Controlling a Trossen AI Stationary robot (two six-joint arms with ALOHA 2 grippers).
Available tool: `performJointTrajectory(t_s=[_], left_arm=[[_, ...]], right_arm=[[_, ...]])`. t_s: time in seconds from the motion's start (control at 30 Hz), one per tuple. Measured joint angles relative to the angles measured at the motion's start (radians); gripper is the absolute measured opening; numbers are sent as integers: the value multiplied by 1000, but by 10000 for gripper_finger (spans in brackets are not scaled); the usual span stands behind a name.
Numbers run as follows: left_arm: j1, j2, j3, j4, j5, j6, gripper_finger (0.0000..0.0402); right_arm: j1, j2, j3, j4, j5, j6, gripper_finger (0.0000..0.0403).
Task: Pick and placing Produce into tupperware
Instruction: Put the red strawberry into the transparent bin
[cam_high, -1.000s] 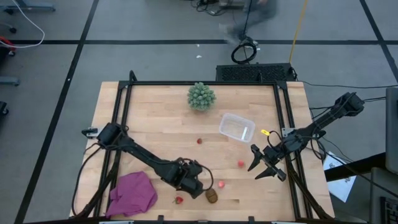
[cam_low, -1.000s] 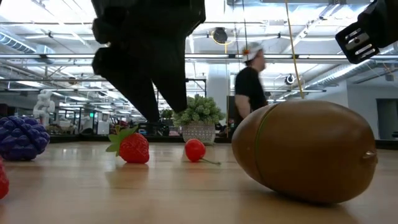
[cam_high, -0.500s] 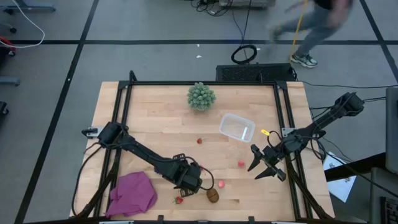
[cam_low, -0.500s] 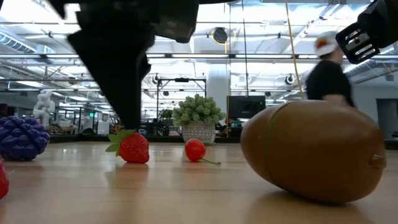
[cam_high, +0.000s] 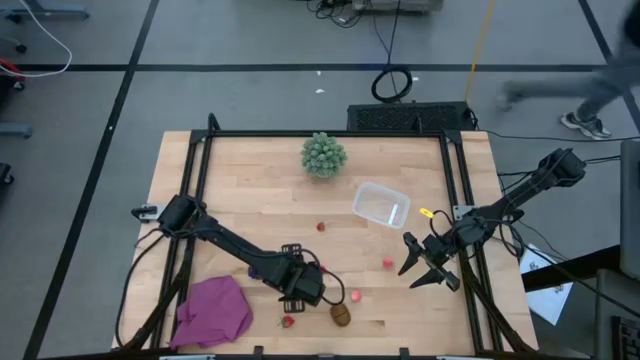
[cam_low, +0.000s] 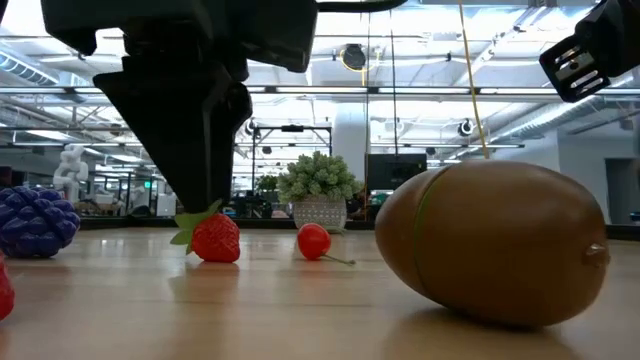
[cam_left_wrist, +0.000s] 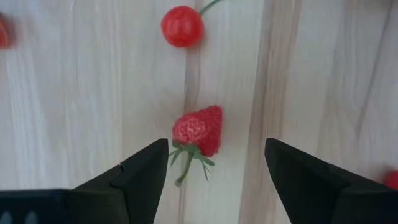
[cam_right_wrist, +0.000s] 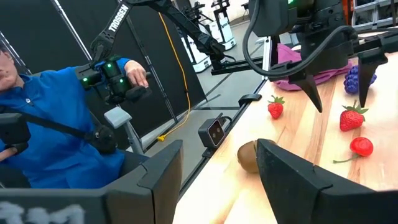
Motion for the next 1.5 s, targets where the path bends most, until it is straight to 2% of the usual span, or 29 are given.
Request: performJointTrajectory(t_s=[0.73,1.5], left_arm=[[31,0,-1,50,1,46,271],[36,86,-2,39,28,43,271]], right_arm=[[0,0,0,0,0,0,192],[0,3,0,0,0,6,192]])
